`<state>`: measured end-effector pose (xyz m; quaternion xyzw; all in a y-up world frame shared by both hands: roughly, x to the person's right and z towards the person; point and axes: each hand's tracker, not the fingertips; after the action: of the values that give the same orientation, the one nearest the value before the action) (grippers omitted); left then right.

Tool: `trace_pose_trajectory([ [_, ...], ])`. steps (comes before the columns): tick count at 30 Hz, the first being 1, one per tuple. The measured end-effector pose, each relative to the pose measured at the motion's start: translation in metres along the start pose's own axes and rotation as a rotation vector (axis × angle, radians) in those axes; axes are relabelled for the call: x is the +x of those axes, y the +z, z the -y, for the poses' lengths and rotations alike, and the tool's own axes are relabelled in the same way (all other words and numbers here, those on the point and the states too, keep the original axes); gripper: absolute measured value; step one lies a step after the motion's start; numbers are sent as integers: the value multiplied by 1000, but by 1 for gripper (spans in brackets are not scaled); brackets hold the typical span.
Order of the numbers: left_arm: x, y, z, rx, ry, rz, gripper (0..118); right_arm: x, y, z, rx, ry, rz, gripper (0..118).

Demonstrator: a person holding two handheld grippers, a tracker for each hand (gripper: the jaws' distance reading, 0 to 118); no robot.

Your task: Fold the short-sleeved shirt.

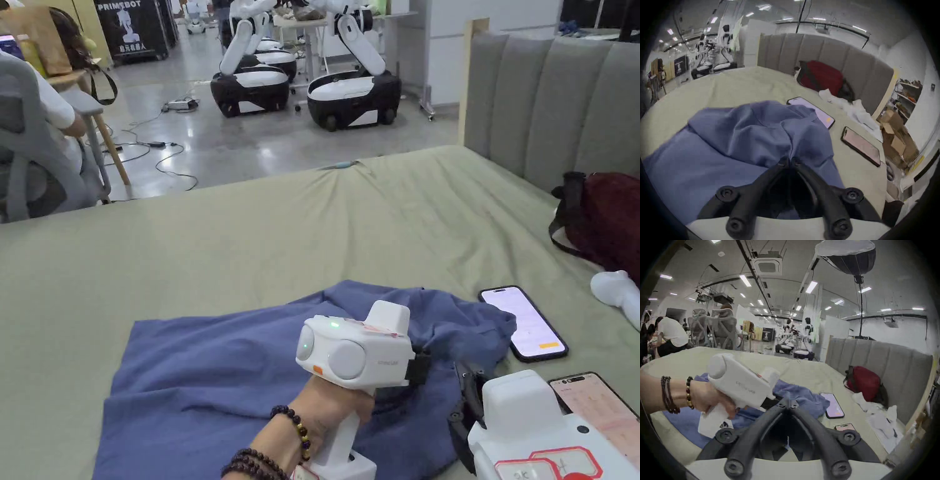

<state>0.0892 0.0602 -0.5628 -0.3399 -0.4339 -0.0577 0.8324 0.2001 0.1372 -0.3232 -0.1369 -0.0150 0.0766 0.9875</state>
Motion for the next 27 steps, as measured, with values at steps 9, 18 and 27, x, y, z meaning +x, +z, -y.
trace_pose_trajectory([
  [9,-9,94,-21,213,-11,-122,93,-11,-4,-15,-3,-9,-13,0],
  [18,-50,273,31,372,24,-408,0,-53,6,-37,37,29,-79,0],
  [27,-154,292,48,233,148,-563,0,-85,-23,-49,30,59,-118,0],
])
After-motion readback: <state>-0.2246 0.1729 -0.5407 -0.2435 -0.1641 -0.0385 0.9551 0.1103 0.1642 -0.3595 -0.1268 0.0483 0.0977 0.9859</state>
